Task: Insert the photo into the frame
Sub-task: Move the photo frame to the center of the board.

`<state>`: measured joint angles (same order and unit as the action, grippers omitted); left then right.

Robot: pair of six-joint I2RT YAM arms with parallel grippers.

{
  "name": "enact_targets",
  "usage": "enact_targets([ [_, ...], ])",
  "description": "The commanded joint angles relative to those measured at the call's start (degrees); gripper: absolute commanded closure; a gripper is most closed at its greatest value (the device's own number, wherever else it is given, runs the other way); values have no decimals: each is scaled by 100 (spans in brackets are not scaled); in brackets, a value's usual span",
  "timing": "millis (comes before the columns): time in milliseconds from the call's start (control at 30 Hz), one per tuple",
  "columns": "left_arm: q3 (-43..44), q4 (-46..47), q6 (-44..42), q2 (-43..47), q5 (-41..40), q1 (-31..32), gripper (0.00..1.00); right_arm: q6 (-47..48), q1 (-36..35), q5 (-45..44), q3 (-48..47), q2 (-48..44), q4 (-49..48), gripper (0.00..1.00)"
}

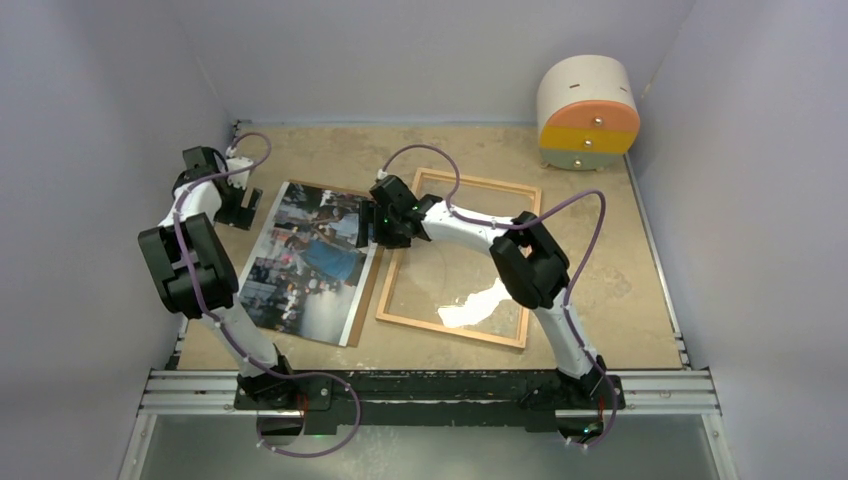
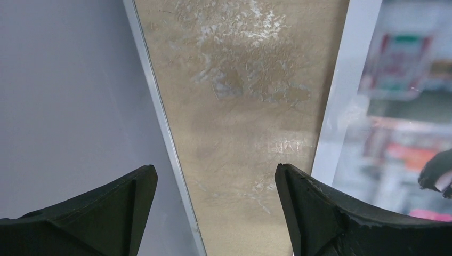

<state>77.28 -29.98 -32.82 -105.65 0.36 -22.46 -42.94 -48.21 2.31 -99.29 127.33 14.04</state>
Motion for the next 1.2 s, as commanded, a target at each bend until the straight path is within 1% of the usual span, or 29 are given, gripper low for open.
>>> enact_targets([
  [0,-113,699,-49,-110,-264,15,13,-101,15,-223,260,-305,260,20],
  [167,-172,1042,83,-349,-368,22,13,-118,27,-346,568,-435,267,20],
  [300,-212,1132,178,-482,-324,83,13,-166,30,-312,550,-315,261,21],
  [500,-512,1272,245,-505,-438,440,13,-355,31,-185,395,-127,137,20],
  [600,-550,1222,308,-525,-365,614,14,-466,97,62,571,-92,-153,19],
  [700,-569,1210,367,-562,-383,731,14,-578,200,211,660,-43,-229,19],
  [867,-632,1198,399,-450,-367,874,14,-951,417,476,1066,-100,-634,20],
  [1000,-710,1172,432,-276,-330,948,14,-1409,665,899,1543,-145,-1340,21],
  [1100,-789,1194,409,-170,-322,1000,14,-1411,698,918,1433,-74,-1330,21],
  [1167,-799,1205,409,-162,-326,1021,14,-1364,726,680,1302,-85,-1085,21],
])
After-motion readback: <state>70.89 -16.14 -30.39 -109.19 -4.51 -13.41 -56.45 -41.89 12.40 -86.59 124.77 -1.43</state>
